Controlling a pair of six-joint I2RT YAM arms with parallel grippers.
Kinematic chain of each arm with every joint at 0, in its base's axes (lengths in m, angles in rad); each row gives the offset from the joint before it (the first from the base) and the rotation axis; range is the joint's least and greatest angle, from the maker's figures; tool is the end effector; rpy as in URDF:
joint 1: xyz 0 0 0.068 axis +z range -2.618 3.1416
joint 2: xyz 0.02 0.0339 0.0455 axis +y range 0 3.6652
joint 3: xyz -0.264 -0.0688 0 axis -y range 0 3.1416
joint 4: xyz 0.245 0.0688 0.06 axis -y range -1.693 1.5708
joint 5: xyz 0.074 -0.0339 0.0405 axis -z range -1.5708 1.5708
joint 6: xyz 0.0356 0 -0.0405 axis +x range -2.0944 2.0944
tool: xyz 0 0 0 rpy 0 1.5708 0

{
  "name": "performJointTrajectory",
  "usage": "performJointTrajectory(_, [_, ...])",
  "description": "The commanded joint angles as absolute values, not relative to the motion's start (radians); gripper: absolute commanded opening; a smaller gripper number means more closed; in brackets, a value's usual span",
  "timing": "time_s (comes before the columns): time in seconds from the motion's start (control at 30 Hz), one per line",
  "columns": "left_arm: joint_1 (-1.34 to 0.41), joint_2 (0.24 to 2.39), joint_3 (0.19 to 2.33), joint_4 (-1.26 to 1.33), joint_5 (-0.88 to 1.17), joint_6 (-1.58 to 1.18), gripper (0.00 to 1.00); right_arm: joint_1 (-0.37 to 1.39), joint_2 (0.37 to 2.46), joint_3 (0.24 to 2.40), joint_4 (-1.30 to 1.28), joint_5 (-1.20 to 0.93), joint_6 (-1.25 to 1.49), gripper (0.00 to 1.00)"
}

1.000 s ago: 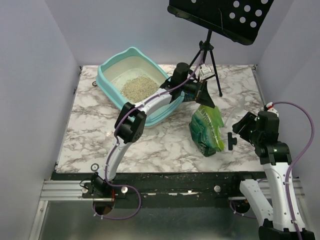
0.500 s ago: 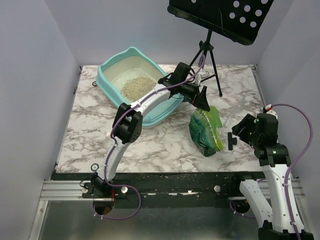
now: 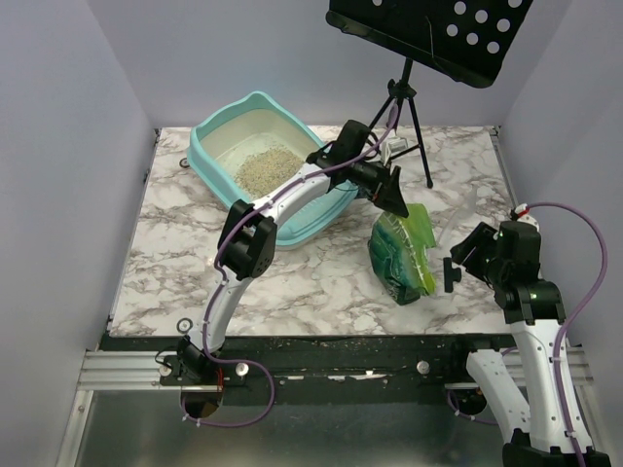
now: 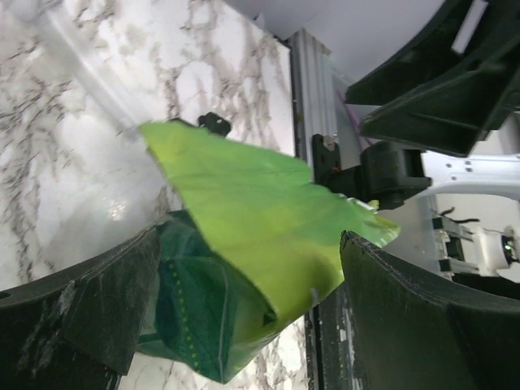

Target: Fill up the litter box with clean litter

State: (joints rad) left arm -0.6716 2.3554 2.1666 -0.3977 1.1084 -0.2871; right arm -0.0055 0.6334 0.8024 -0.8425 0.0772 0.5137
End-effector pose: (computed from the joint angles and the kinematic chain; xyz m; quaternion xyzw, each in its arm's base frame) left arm 0.3977 -0.3568 0.2635 0.3873 0.6881 -0.5968 0.1426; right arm 0.1242 -0.0034 0.3018 0.2473 0.8659 0.0753 0.4282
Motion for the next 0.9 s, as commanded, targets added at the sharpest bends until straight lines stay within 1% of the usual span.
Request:
performJointTrajectory(0.0, [-0.672,2.376,2.165,-0.238,1.265,-0.391,0.98,0.000,0.626,0.793,-0.851,0.038,0.497,0.64])
performJointTrajectory(0.1, [-0.672,2.369,2.093,0.039,1.333,-0.594,0.97,0.000,0.632,0.795,-0.854,0.031,0.495,0.64])
performJointTrajectory(0.13, [-0.672,2.368,2.057,0.201,1.356,-0.697,0.96,0.000,0.632,0.796,-0.853,0.029,0.492,0.64])
performJointTrajectory(0.2, [-0.672,2.385,1.994,0.575,1.393,-1.009,0.94,0.000,0.629,0.798,-0.854,0.031,0.492,0.64])
performJointTrajectory(0.23, [-0.673,2.408,1.993,0.774,1.407,-1.157,0.93,0.000,0.627,0.798,-0.857,0.032,0.494,0.64])
performJointTrajectory(0.27, [-0.673,2.445,2.012,0.920,1.419,-1.318,0.91,0.000,0.626,0.796,-0.857,0.031,0.494,0.64])
performJointTrajectory(0.3, [-0.673,2.474,2.038,1.036,1.428,-1.430,0.88,0.000,0.627,0.798,-0.856,0.029,0.492,0.64])
performJointTrajectory(0.33, [-0.675,2.489,2.051,1.070,1.428,-1.466,0.84,0.000,0.624,0.796,-0.857,0.029,0.492,0.65])
performJointTrajectory(0.43, [-0.681,2.476,2.023,0.970,1.434,-1.370,0.72,0.000,0.627,0.796,-0.857,0.026,0.492,0.65])
performJointTrajectory(0.47, [-0.683,2.473,2.023,0.944,1.437,-1.353,0.67,0.000,0.626,0.798,-0.856,0.026,0.491,0.65])
performJointTrajectory(0.53, [-0.683,2.474,2.031,0.914,1.436,-1.341,0.60,0.000,0.626,0.796,-0.857,0.026,0.489,0.64])
performJointTrajectory(0.63, [-0.683,2.477,2.036,0.847,1.437,-1.306,0.43,0.000,0.627,0.793,-0.854,0.026,0.491,0.65])
performJointTrajectory(0.77, [-0.683,2.476,2.040,0.697,1.421,-1.195,0.18,0.000,0.626,0.792,-0.854,0.026,0.491,0.65])
performJointTrajectory(0.87, [-0.683,2.465,2.042,0.550,1.394,-1.080,0.09,0.000,0.624,0.793,-0.854,0.023,0.488,0.65])
